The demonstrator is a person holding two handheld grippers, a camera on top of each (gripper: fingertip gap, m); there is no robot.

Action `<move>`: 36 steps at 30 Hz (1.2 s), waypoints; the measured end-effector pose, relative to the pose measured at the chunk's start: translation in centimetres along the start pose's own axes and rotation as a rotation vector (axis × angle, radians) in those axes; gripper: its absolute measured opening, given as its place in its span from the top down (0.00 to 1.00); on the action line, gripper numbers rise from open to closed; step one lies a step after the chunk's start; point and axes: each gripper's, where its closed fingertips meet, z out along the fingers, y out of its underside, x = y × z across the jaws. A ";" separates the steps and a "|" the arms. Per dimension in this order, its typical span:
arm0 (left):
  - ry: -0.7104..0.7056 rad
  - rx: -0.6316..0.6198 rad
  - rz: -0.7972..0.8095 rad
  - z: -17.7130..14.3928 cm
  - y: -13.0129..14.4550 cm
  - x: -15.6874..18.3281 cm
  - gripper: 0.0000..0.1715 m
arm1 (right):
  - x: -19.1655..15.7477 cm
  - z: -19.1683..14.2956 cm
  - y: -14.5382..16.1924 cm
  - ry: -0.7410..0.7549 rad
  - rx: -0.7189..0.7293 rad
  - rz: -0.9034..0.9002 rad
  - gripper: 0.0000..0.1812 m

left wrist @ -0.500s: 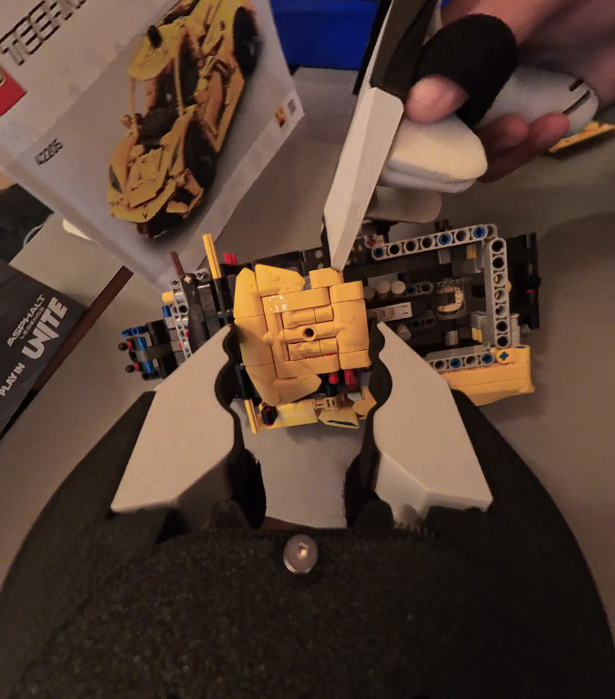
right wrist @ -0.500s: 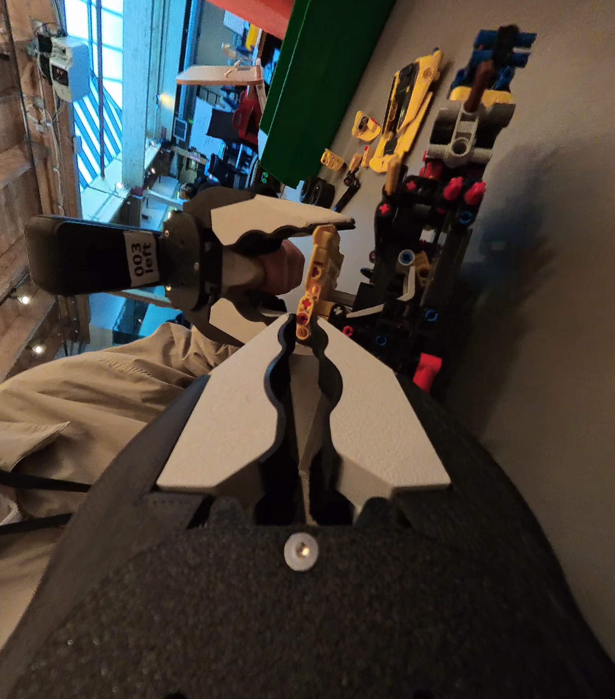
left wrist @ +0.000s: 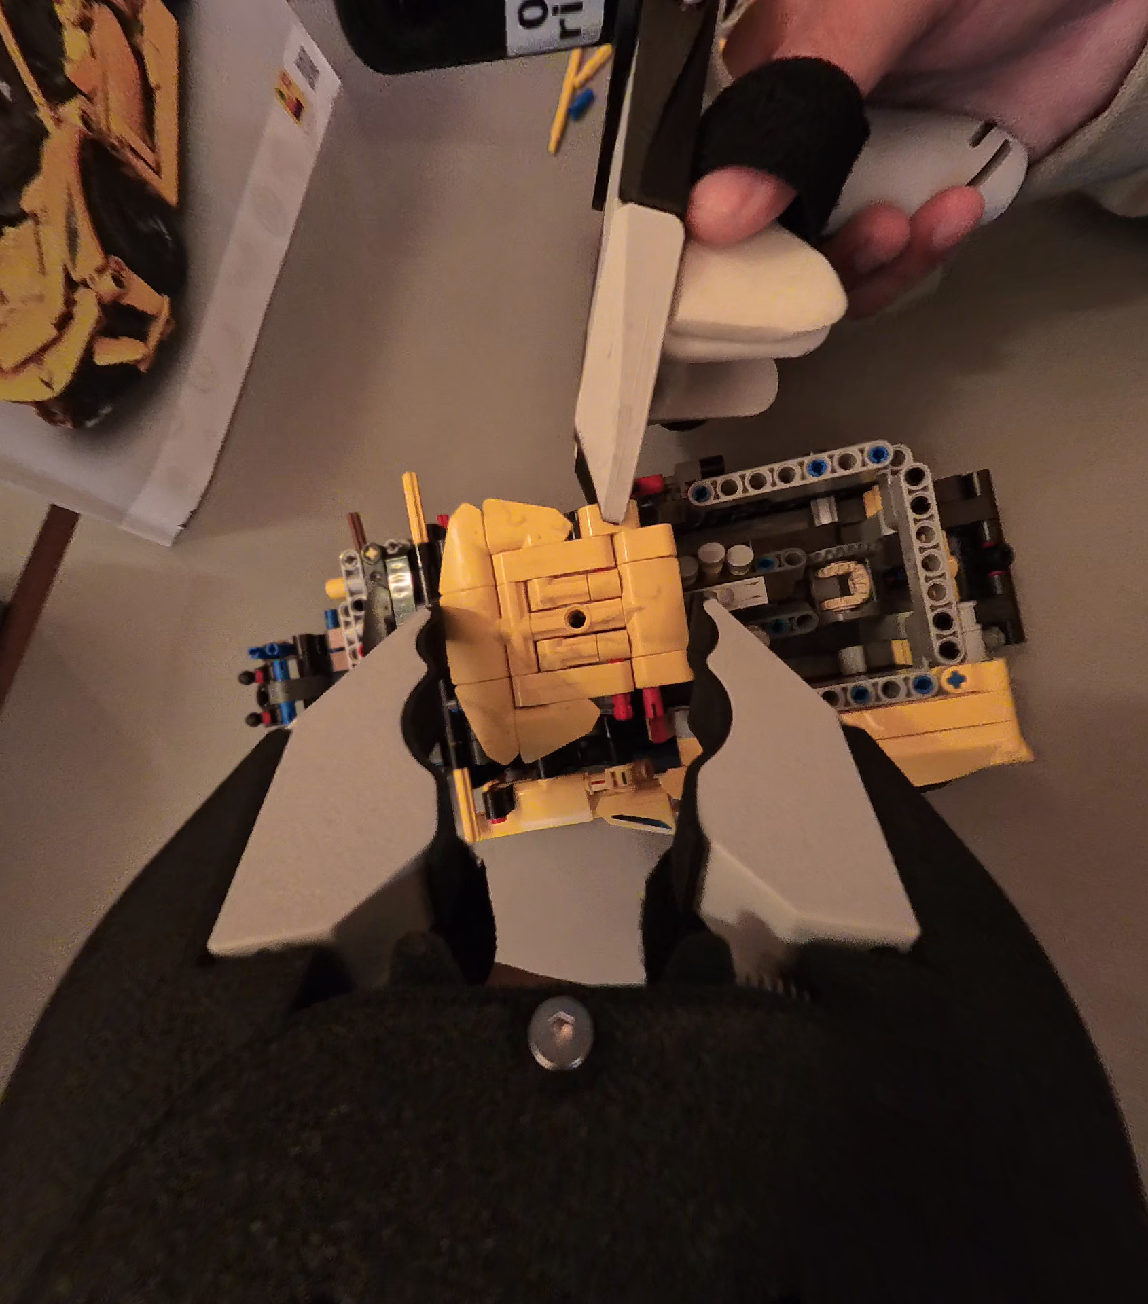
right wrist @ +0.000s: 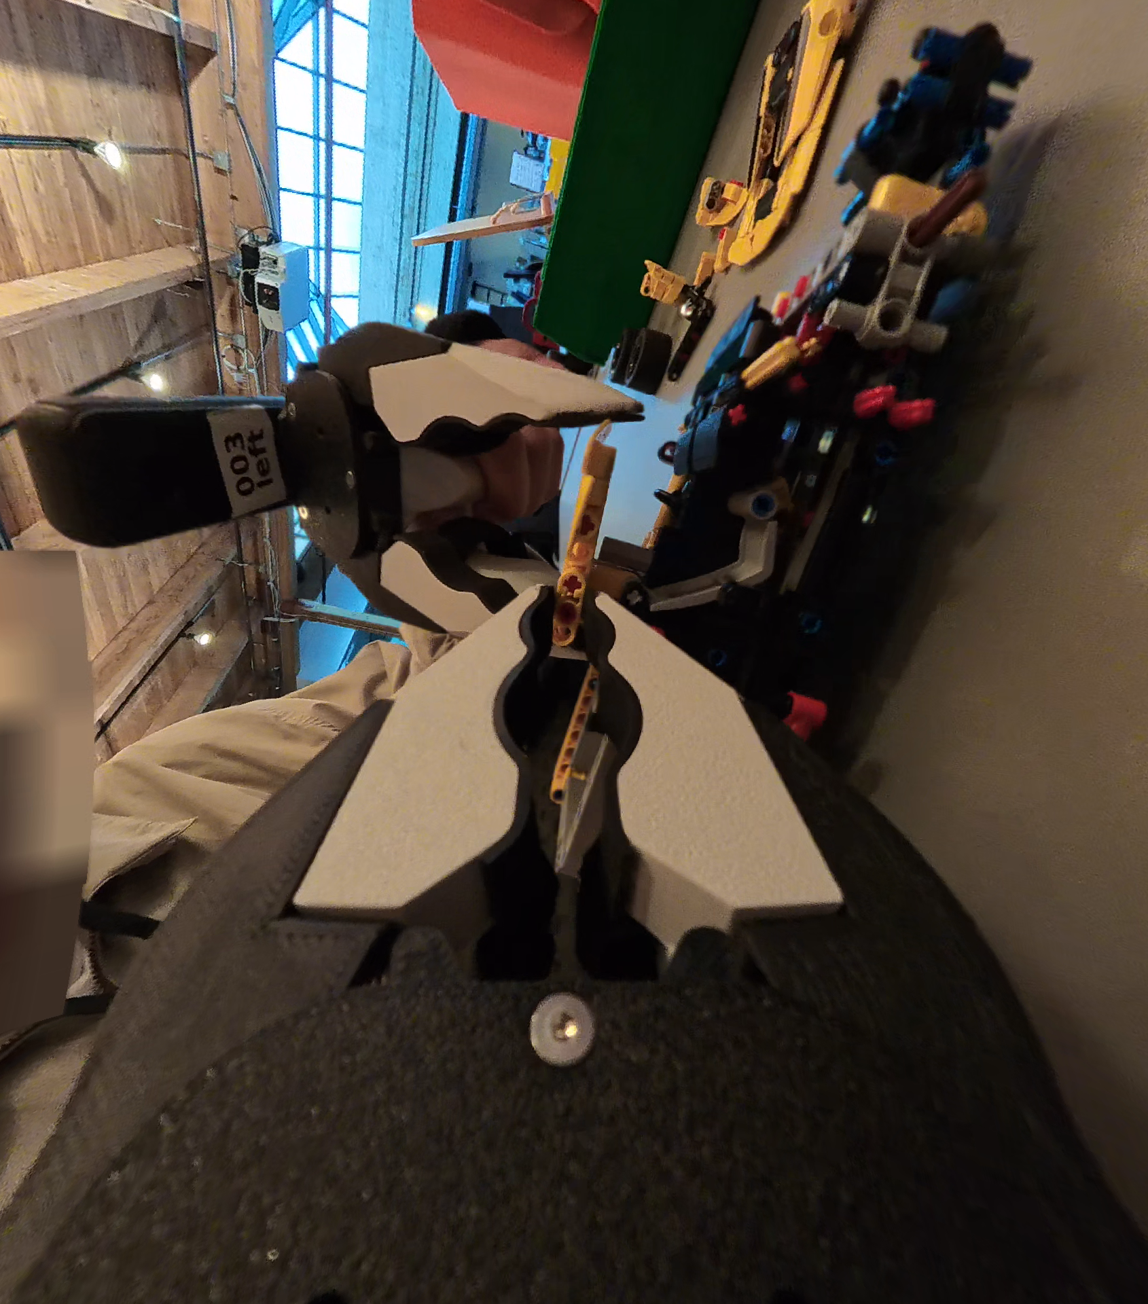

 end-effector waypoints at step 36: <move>0.105 0.209 -0.113 2.2 -1.1 0.9 0.60 | 4.4 -26.6 2.0 1.089 0.103 -0.363 0.85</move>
